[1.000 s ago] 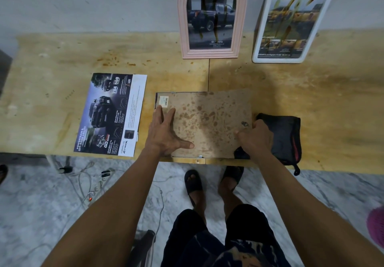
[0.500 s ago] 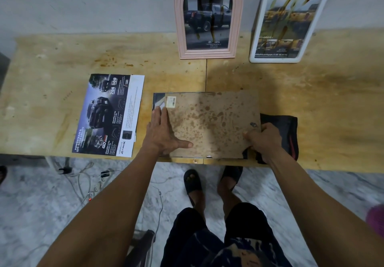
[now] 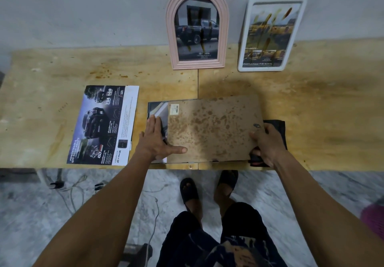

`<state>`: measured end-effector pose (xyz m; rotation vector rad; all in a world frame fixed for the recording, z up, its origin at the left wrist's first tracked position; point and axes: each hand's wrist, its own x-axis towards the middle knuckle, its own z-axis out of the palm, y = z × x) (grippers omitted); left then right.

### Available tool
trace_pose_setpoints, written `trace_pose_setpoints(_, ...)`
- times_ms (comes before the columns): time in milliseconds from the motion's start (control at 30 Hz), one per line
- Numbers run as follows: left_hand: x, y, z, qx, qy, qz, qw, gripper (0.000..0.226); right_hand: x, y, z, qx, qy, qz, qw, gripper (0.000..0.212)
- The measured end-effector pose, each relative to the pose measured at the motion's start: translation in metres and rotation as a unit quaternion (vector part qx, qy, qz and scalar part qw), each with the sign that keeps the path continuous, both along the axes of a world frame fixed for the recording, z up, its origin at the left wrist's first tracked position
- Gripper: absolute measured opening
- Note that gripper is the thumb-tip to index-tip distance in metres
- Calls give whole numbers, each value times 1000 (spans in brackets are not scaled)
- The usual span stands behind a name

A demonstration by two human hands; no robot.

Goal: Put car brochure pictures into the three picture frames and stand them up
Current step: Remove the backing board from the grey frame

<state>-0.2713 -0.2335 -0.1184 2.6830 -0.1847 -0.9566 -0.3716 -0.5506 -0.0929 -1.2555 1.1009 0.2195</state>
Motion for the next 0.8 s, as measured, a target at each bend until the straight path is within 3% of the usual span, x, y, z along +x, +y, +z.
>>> trace_pose_setpoints(233,-1,0,0,7,-8,-14,1000,161,-13,-23,6,-79,4,-48,996,30)
trace_pose_setpoints(467,1,1,8,-27,-6,15,1000,163,-17,-18,23,-77,-20,-81,994,31)
trace_pose_setpoints(667,9,9,19,-91,-36,12,995,132,-25,-9,45,-75,-17,-101,992,29)
trace_pose_setpoints(800,11,1,65,-239,84,116,960,96,-23,-3,64,-59,-53,-129,988,30)
